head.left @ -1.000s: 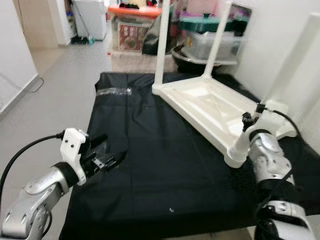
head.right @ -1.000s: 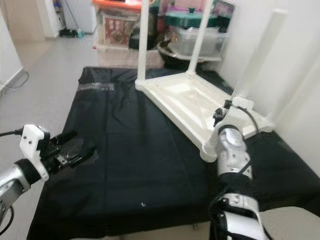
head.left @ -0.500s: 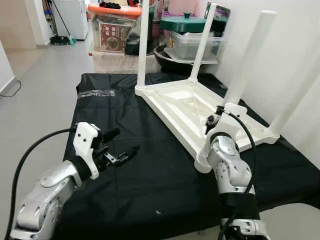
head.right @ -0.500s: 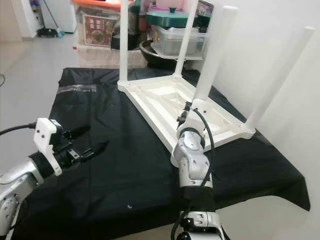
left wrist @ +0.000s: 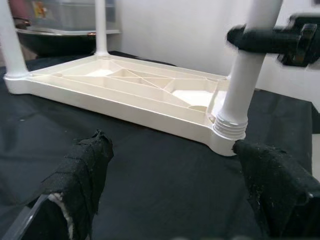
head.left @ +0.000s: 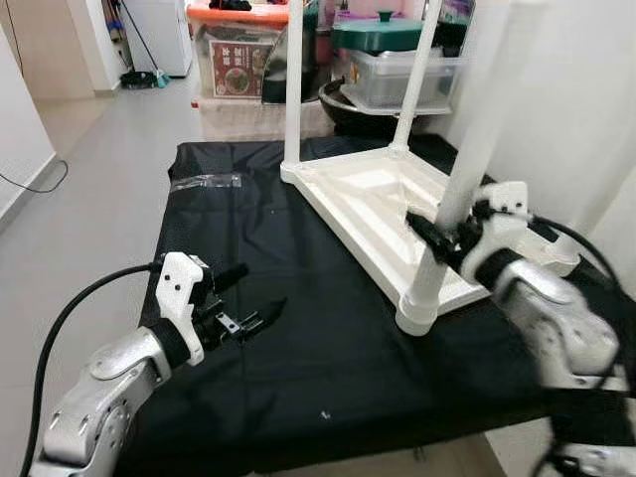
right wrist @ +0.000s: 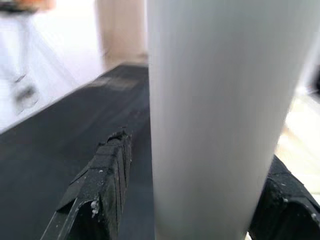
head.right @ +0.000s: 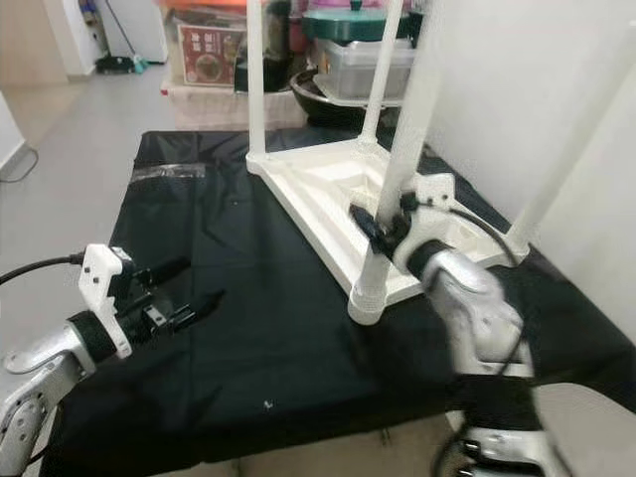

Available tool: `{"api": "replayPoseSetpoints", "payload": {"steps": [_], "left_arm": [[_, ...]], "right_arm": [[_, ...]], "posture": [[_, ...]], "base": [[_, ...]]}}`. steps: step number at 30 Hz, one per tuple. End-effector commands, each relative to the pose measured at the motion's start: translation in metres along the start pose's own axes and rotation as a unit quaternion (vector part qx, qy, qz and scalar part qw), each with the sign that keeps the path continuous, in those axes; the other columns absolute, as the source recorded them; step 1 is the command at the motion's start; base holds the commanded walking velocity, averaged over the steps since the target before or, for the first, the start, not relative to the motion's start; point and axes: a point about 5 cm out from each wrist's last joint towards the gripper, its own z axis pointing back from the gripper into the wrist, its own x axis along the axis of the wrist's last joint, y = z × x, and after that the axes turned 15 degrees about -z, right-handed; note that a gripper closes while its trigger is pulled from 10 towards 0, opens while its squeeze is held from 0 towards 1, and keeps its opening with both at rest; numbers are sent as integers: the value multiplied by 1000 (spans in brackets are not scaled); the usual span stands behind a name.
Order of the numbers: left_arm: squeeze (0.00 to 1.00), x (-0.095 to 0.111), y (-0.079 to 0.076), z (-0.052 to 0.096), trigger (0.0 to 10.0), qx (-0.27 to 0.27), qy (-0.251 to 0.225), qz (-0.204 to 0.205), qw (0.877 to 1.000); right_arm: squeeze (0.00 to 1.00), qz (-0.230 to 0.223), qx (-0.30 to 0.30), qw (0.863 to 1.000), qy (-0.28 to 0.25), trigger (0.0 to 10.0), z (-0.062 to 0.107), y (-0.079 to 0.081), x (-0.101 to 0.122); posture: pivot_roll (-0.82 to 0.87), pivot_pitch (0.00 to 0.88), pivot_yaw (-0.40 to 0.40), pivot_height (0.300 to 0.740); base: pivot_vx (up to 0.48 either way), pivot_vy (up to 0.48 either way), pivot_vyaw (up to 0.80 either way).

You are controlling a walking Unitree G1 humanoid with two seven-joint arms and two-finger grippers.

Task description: Building children table

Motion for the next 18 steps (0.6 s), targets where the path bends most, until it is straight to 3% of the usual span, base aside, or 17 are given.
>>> {"api": "replayPoseSetpoints", "payload": {"steps": [1, 4, 5, 7, 9, 16, 18], "left_arm": [[0, -2, -2, -2, 10000, -6, 4, 2, 1000], [0, -2, -2, -2, 10000, -6, 4, 1, 1000], [0, -2, -1, -1, 10000, -5, 5, -1, 1000], [0, -2, 0, -1, 10000, -5, 6, -3, 1000], [0, -1, 2, 0, 10000, -3, 8, -5, 1000], [0, -1, 3, 5, 10000, -1, 14, -8, 1000], [0, -2, 2, 7, 10000, -1, 16, -9, 1000]], "right_arm": [[0, 3, 29, 999, 26, 10000, -5, -3, -9], [0, 10, 23, 999, 34, 10000, -10, -9, -8], [0, 16, 12, 999, 40, 7608, -18, -16, -6], [0, 20, 8, 999, 45, 7608, -23, -20, -5], [0, 10, -19, 999, 39, 0, -29, -29, 0], [0, -24, -55, 998, 12, 0, -26, -43, 4], [0, -27, -130, 991, 30, 0, -24, -52, -6]], "posture": [[33, 0, -74, 740], [37, 0, -76, 740], [56, 0, -85, 740], [56, 0, -85, 740], [67, 0, -91, 740], [81, 0, -96, 740], [81, 0, -95, 740]], "base": [[0, 0, 0], [0, 0, 0], [0, 0, 0], [0, 0, 0], [0, 0, 0], [0, 0, 0], [0, 0, 0]]}}
